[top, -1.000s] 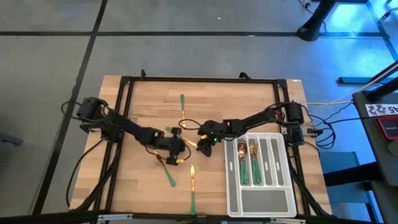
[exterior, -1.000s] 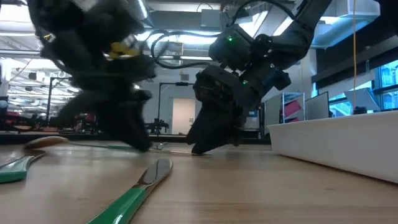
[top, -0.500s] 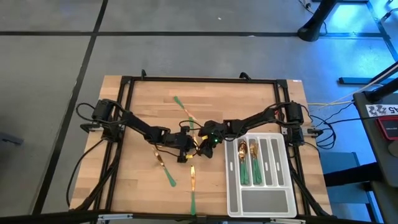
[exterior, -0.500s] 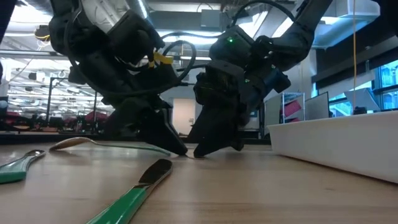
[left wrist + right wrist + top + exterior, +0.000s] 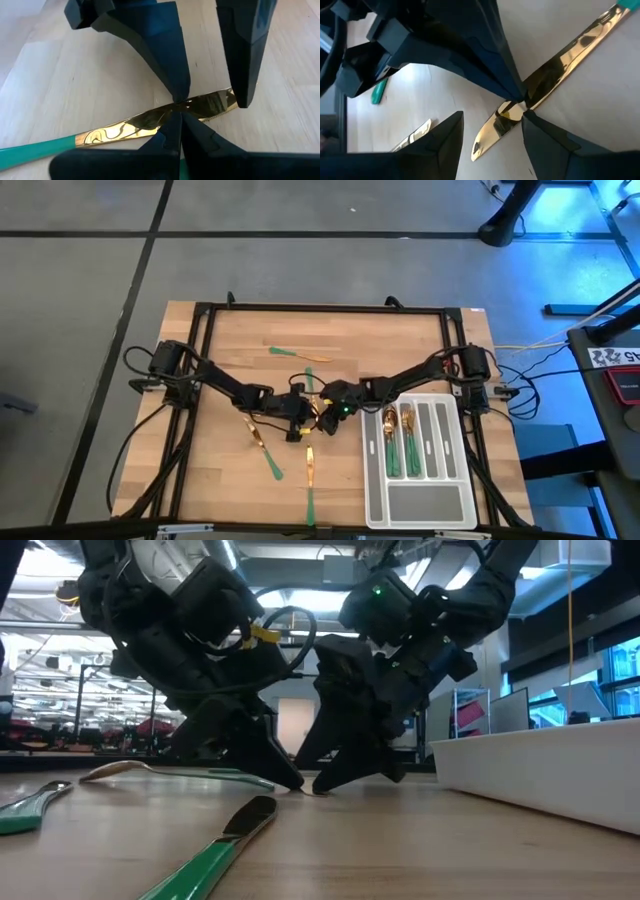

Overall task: Sort silverware
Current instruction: Put the middle right green knife into the silverware rack

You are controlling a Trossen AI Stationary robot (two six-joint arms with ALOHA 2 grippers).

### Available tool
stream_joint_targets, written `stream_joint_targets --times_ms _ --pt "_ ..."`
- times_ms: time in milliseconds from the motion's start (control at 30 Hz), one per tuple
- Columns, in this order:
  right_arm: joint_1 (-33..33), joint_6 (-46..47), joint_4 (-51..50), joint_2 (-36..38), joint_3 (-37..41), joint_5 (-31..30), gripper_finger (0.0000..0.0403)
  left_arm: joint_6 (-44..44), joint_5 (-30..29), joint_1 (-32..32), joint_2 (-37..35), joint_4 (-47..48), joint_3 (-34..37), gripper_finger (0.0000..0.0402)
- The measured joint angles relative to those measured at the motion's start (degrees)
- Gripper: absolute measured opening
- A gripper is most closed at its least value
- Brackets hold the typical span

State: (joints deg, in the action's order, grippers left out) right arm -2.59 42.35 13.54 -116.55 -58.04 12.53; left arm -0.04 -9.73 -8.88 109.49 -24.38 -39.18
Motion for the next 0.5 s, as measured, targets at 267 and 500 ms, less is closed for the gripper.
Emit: stream_joint_targets --times_ms 267,500 --pt "-0.3 1.0 0.3 -0.7 -0.2 -2.0 0.0201 -0.2 -4.2 -1.7 -1.3 0.6 0.2 0.0001" --pt "-0.2 0.9 0.8 -1.0 -0.3 -2.7 0.0201 -0.6 -3.2 -1.9 -8.1 6.5 0.5 0.0001"
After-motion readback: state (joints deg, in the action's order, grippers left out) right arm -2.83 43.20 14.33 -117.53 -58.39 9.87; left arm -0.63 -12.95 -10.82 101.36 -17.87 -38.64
